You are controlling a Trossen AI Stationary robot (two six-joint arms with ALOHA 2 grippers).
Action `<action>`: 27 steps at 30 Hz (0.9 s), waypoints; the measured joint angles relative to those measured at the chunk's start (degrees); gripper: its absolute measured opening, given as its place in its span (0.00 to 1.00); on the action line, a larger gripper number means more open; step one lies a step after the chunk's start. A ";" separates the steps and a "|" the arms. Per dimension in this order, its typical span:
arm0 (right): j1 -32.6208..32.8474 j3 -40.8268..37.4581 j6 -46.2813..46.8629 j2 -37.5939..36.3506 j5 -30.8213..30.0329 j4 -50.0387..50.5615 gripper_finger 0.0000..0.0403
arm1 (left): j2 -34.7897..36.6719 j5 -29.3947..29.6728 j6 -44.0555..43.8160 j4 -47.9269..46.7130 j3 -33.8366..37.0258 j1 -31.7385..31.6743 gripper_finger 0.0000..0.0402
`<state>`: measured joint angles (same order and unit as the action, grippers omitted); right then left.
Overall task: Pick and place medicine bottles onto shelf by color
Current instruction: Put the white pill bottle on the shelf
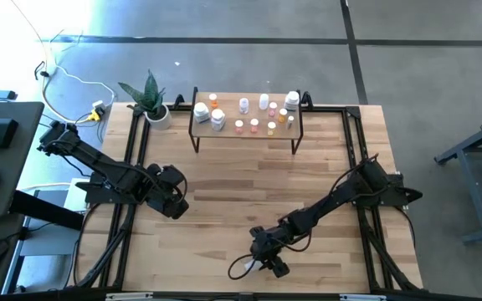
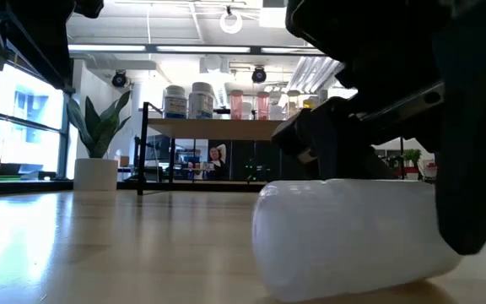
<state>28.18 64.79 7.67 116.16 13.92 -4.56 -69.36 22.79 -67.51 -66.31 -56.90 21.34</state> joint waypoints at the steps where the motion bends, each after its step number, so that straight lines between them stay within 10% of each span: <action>1: -0.04 0.00 0.04 0.00 -0.15 0.00 0.48 | 0.00 -0.04 0.00 -0.02 0.00 0.00 0.58; 27: -8.46 0.02 13.50 -2.90 -5.00 -1.43 0.31 | 0.00 -16.48 28.48 7.69 0.00 -13.64 0.58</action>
<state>19.72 64.82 21.18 113.26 8.93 -5.99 -69.36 6.31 -39.02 -58.62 -56.90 7.70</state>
